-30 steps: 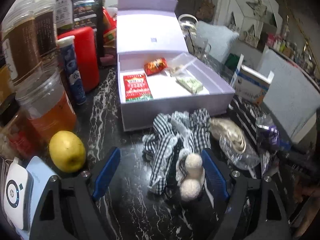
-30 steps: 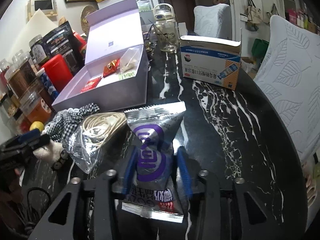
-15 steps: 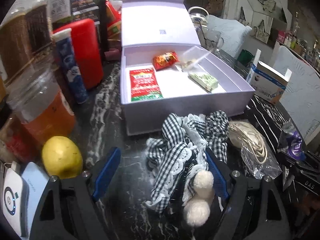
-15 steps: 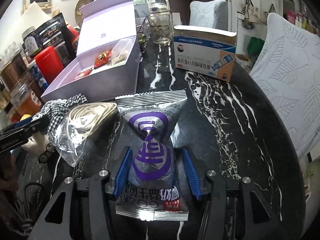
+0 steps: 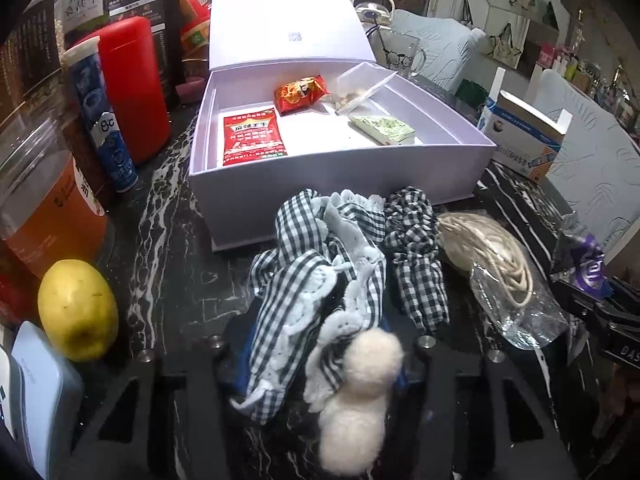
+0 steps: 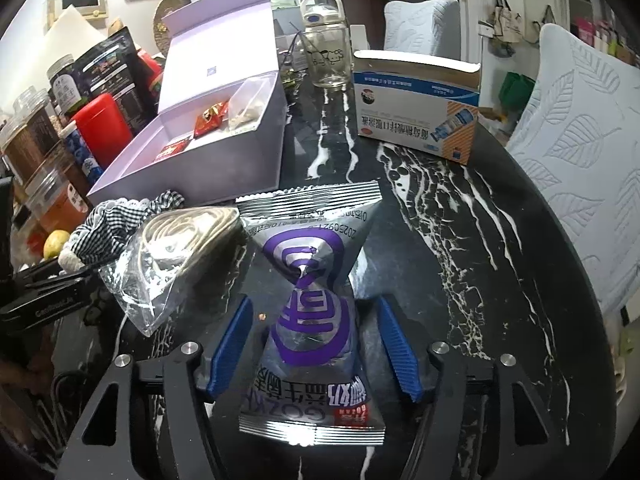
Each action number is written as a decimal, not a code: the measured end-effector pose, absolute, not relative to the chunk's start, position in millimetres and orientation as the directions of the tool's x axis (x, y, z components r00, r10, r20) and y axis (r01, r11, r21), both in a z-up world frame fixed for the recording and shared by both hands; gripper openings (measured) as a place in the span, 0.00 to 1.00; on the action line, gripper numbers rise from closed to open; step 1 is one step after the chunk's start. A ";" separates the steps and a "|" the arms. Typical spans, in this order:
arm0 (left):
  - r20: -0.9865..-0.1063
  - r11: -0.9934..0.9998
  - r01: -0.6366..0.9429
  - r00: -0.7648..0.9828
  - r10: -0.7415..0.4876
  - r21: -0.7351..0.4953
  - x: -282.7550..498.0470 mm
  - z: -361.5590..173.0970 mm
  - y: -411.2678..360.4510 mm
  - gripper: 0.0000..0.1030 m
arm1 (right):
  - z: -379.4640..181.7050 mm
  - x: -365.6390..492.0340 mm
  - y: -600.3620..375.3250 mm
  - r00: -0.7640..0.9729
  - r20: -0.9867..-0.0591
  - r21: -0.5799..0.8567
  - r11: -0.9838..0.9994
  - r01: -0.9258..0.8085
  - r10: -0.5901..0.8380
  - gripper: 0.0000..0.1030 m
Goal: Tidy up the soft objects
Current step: 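Grasp the gingham pom-pom cloth with the left gripper while the right gripper grasps the silver-purple bag, then lift both held items and carry them over the open gift box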
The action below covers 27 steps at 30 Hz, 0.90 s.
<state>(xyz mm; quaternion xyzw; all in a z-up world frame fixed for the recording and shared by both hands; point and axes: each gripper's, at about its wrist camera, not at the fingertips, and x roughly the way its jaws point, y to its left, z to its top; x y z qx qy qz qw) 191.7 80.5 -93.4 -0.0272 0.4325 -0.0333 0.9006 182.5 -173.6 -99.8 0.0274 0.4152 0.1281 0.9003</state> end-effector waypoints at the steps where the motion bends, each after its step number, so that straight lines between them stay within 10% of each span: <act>1: -0.775 0.996 0.040 0.626 -0.091 -0.085 190.4 -92.5 81.3 0.47 | -99.6 182.4 -173.0 0.623 -0.740 0.157 0.966 -0.206 0.253 0.63; 5: -0.772 0.993 0.032 0.626 -0.106 -0.110 186.0 -89.2 86.0 0.47 | -99.9 180.1 -171.6 0.622 -0.742 0.148 0.966 -0.210 0.249 0.62; 7: -0.763 0.994 0.031 0.639 -0.100 -0.105 181.3 -84.7 87.1 0.47 | -99.3 178.4 -172.2 0.625 -0.740 0.145 0.966 -0.212 0.248 0.37; 9: -0.755 0.994 0.040 0.648 -0.102 -0.100 176.9 -79.8 85.5 0.47 | -97.1 175.5 -173.7 0.638 -0.729 0.148 0.967 -0.208 0.248 0.33; 27: -0.690 0.985 0.095 0.704 -0.171 -0.147 144.6 -34.3 85.6 0.47 | -75.5 154.0 -169.0 0.671 -0.664 0.202 0.943 -0.264 0.330 0.32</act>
